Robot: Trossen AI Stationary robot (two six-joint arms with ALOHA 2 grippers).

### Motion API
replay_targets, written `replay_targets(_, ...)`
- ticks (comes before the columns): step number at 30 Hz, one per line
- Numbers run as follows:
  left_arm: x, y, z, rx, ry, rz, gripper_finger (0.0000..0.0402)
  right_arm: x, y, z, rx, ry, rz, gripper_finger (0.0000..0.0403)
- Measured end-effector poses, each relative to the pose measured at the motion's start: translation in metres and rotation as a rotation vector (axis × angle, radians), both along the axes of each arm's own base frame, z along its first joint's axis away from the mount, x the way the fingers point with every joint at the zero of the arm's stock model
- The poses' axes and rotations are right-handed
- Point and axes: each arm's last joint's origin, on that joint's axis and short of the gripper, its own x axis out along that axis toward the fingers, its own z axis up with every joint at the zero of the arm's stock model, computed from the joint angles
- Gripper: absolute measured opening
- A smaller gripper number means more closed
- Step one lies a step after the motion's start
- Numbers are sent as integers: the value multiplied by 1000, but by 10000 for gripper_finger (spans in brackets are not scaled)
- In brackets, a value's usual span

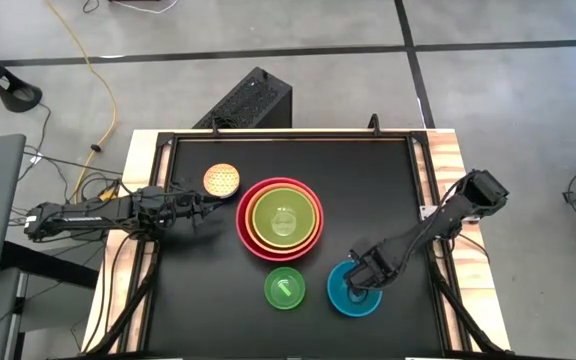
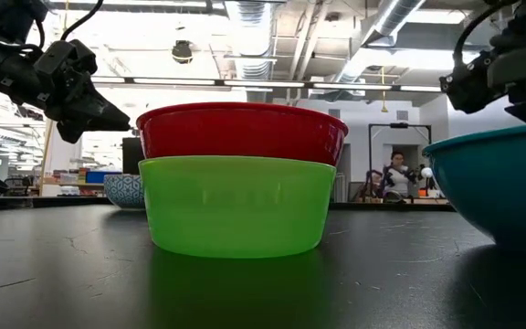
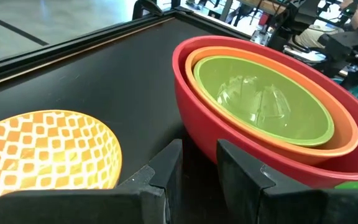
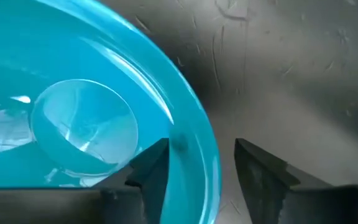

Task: Nest bowls inside each other
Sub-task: Stack the blue bowl on top of the green bowl

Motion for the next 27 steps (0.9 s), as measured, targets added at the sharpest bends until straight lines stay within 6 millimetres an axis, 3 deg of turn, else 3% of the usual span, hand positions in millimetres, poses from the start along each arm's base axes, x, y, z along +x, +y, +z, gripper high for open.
replay_targets(6,0,0,0,0,1,1,87,2,-7,-1,-6,1,54,90)
replay_targets(10,0,0,0,0,1,1,87,5,-15,15,28,-45,44,19)
replay_targets(14,0,0,0,-1,1,-1,87,5,-21,40,48,-114,63,21)
replay_targets(19,0,0,0,-9,-2,-4,87,9,-30,94,91,-310,103,14)
replay_targets(24,0,0,0,-9,-2,-4,87,27,-46,136,-62,-497,186,14)
replay_targets(27,0,0,0,-9,-2,-4,87,45,-62,150,-180,-542,207,14)
